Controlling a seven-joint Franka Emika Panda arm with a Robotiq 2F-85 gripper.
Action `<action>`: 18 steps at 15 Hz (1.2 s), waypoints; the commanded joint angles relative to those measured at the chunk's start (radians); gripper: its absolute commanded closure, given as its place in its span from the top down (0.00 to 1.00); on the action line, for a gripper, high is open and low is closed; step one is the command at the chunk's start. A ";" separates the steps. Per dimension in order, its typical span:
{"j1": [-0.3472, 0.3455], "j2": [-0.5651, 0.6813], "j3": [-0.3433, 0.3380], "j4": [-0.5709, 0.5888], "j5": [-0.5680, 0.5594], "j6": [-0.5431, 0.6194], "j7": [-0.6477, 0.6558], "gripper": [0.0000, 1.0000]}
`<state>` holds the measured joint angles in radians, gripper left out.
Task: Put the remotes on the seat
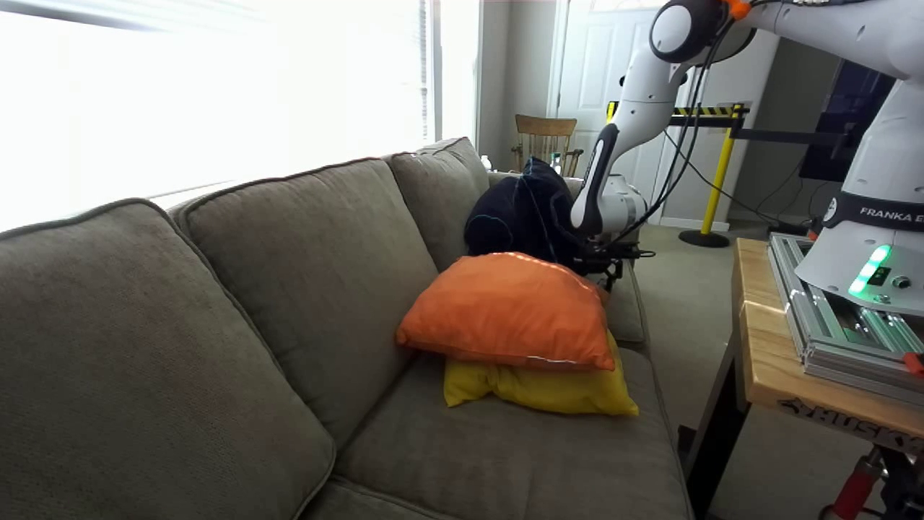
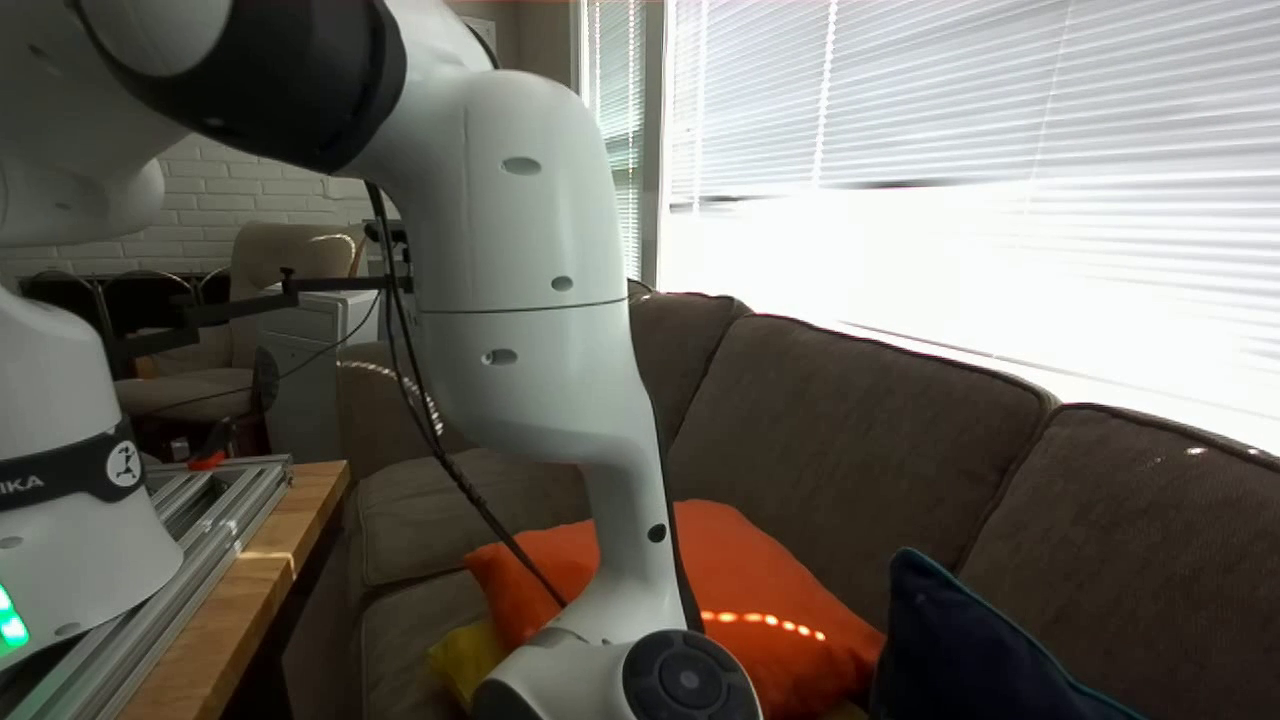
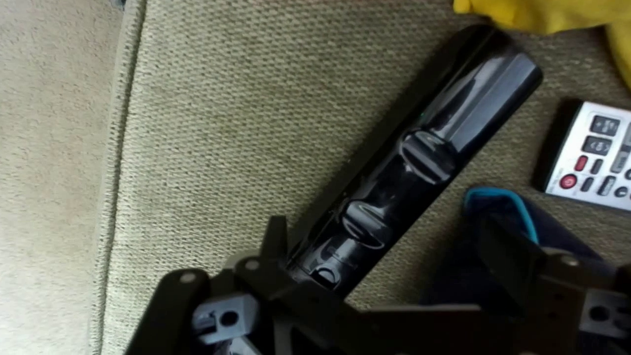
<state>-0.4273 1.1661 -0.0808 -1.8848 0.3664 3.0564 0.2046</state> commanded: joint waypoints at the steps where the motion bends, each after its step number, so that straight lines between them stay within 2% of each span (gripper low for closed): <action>1: -0.033 0.053 0.020 0.063 -0.016 0.036 -0.017 1.00; 4: -0.040 0.075 0.027 0.086 -0.009 0.053 -0.006 1.00; 9: -0.011 0.100 -0.003 0.103 -0.009 0.020 0.012 1.00; 10: -0.008 0.104 -0.006 0.105 -0.010 0.022 0.012 0.75; 11: -0.006 0.109 -0.009 0.108 -0.009 0.023 0.014 0.74; 12: -0.004 0.113 -0.012 0.110 -0.009 0.025 0.015 0.68; 15: -0.005 0.116 -0.013 0.114 -0.008 0.023 0.019 0.46; 18: 0.002 0.089 -0.014 0.091 -0.011 0.004 0.017 0.42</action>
<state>-0.4385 1.2506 -0.0825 -1.8125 0.3666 3.0865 0.2079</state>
